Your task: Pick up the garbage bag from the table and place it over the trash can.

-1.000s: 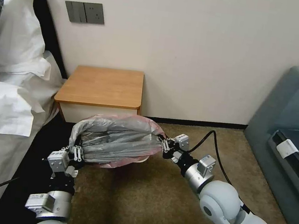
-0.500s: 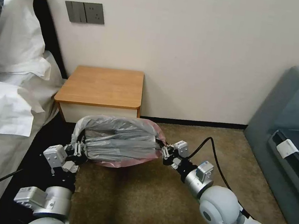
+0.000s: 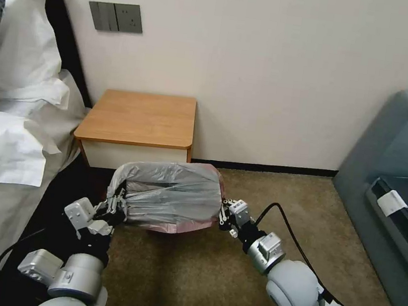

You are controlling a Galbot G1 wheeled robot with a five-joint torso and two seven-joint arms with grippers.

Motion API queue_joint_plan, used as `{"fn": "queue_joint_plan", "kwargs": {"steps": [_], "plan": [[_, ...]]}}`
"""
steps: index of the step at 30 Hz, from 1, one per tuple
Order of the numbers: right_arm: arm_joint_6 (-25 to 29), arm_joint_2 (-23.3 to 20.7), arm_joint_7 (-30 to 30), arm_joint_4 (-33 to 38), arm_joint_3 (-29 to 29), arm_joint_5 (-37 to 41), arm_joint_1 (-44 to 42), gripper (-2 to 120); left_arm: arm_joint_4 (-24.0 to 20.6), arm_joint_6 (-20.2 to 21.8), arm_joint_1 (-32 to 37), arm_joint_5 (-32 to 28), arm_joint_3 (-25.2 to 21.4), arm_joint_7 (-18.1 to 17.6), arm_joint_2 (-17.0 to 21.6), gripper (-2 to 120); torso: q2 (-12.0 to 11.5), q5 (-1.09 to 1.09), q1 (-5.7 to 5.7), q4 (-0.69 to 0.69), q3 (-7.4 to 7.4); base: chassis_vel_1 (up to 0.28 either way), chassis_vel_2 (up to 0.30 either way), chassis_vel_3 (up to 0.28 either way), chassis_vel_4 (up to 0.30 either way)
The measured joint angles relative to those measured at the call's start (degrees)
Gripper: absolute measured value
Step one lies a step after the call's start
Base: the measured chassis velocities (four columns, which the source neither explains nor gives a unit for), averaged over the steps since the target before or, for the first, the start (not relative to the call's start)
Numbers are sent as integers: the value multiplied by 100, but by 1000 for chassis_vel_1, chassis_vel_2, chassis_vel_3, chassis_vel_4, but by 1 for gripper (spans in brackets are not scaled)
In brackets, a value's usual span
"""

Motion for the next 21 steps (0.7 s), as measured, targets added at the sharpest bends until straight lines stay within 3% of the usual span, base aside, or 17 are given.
{"fn": "queue_joint_plan", "kwargs": {"steps": [10,18,19,21], "plan": [[411,96,-53,-239,25,-744,46,0,-2,26,-22,25,-14,33,-4,12,0,1,0,0,0,0,0,0,0],[446,106,3,5,280,-962,-146,25,218,-100,-107,94,-174,80,9,12,0,0,0,0,0,0,0,0,0],[447,93,54,102,364,-1018,-243,33,288,-137,-124,128,-211,103,27,11,0,0,0,0,0,0,0,0,0],[438,86,82,158,410,-1049,-291,35,321,-158,-130,150,-225,115,40,11,0,0,0,0,0,0,0,0,0]]}}
